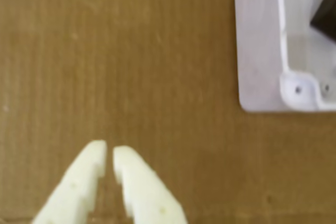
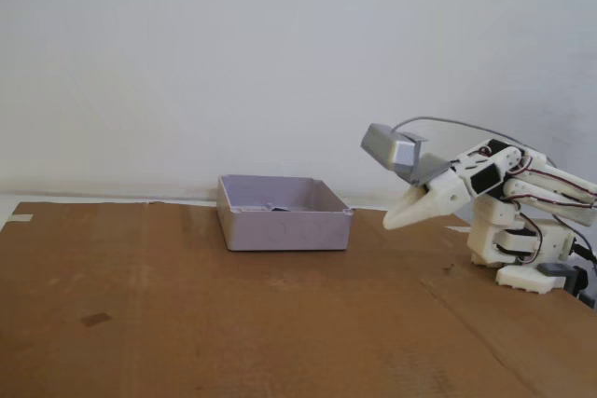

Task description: Grasp a block and put it in the box.

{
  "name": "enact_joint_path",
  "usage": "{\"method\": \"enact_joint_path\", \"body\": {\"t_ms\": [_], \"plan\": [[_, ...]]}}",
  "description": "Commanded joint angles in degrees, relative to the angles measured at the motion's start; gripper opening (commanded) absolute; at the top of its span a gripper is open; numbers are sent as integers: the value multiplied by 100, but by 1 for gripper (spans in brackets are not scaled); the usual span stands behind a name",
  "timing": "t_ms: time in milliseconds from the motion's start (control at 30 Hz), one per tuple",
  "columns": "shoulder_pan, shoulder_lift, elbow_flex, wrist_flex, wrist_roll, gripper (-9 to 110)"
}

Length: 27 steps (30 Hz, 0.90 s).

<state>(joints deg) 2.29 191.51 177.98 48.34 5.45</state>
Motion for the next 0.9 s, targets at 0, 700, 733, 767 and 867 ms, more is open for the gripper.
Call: {"method": "enact_joint_path", "body": {"t_ms": [0, 700, 733, 767, 867], "plan": [[53, 343, 229, 360, 35, 0], [-26, 343, 229, 2593, 35, 0], [-26, 343, 229, 2663, 35, 0], [-35, 343, 229, 2733, 26, 0], [-35, 343, 229, 2944, 18, 0]]}}
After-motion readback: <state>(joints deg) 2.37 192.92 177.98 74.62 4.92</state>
